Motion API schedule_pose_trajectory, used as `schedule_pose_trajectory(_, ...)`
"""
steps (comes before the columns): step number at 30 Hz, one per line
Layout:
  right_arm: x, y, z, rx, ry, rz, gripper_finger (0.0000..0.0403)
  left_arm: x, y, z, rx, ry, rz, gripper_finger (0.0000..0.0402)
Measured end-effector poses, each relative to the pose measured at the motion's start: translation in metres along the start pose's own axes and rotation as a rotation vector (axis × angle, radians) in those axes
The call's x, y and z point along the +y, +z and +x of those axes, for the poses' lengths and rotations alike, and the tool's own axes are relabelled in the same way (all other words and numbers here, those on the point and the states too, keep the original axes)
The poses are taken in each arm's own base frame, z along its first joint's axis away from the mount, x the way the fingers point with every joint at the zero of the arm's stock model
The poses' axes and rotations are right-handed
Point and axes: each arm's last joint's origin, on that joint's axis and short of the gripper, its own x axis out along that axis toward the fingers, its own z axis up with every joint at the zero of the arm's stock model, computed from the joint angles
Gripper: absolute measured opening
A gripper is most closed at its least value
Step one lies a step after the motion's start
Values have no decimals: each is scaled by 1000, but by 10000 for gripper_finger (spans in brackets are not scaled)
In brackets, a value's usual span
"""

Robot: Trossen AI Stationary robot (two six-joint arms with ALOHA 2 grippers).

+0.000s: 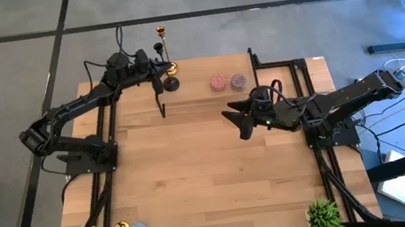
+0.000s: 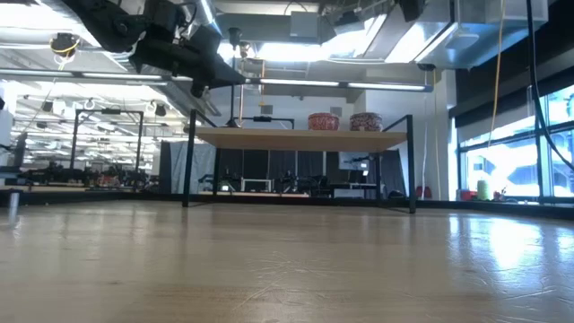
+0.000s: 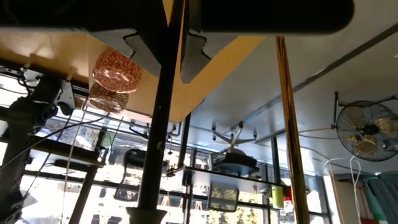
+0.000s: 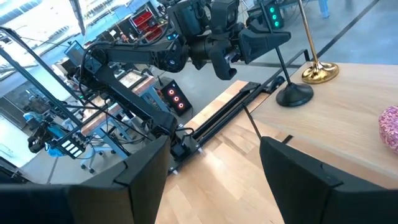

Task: Pick & Place candle stick holders
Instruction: Put the black brass candlestick on the shelf

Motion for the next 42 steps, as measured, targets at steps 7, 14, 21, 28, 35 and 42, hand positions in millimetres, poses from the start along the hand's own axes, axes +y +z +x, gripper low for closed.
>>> schedule_pose_trajectory(7, 0, 0, 0, 0, 0, 0, 254, -1, -1, -3, 33, 11, -2, 27)
schedule_pose_trajectory(14, 0, 0, 0, 0, -1, -1, 254, -5, 3, -10, 37, -13, 10, 27)
schedule_pose_trajectory(21, 0, 0, 0, 2, -2, -2, 254, -7, 3, -10, 36, -44, 5, 27)
schedule_pose_trajectory(28, 0, 0, 0, 2, -2, -2, 254, -7, 3, -10, 36, -16, 30, 27)
schedule_pose_trajectory(35, 0, 0, 0, 2, -2, -2, 254, -5, 2, -10, 42, 28, 36, 27)
schedule_pose_trajectory(42, 0, 0, 0, 2, -1, -2, 254, -6, 3, -9, 41, 21, 37, 27)
